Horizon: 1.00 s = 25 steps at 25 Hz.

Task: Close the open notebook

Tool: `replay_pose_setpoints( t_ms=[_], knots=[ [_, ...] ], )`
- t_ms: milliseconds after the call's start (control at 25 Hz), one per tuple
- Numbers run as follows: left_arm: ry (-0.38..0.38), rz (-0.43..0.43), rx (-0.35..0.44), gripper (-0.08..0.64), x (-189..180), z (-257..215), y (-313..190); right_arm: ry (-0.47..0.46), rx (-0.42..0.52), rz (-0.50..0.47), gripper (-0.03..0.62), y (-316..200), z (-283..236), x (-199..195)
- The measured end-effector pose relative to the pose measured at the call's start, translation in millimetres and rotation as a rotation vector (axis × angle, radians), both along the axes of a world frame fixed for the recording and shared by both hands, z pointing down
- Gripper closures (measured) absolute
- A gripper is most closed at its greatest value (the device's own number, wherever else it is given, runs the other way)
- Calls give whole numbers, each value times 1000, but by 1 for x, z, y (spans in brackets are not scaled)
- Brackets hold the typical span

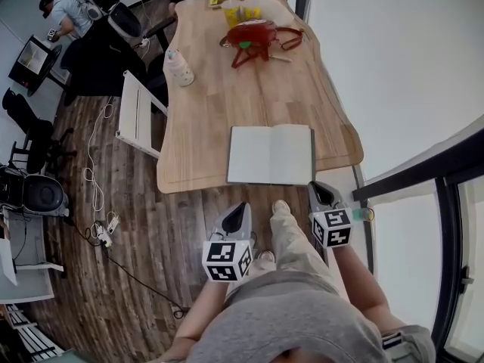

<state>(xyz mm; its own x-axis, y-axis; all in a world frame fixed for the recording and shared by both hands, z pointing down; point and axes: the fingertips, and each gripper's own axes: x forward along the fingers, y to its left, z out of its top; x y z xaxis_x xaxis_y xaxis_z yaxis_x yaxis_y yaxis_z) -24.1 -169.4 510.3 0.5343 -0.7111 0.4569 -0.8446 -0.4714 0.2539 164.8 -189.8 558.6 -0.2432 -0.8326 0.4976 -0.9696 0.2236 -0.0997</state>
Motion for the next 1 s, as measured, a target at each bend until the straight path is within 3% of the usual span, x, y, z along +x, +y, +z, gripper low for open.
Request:
replay_pose_setpoints(
  t_ms=[280, 720, 1000],
  knots=[
    [-14, 17, -23, 555, 13, 12, -14, 1, -105, 29, 589, -13, 45, 21],
    [-32, 34, -48, 555, 23, 23, -29, -9, -261, 38, 477, -25, 100, 39],
    [-36, 37, -58, 555, 24, 25, -35, -39, -320, 43, 471, -28, 118, 43]
  ],
)
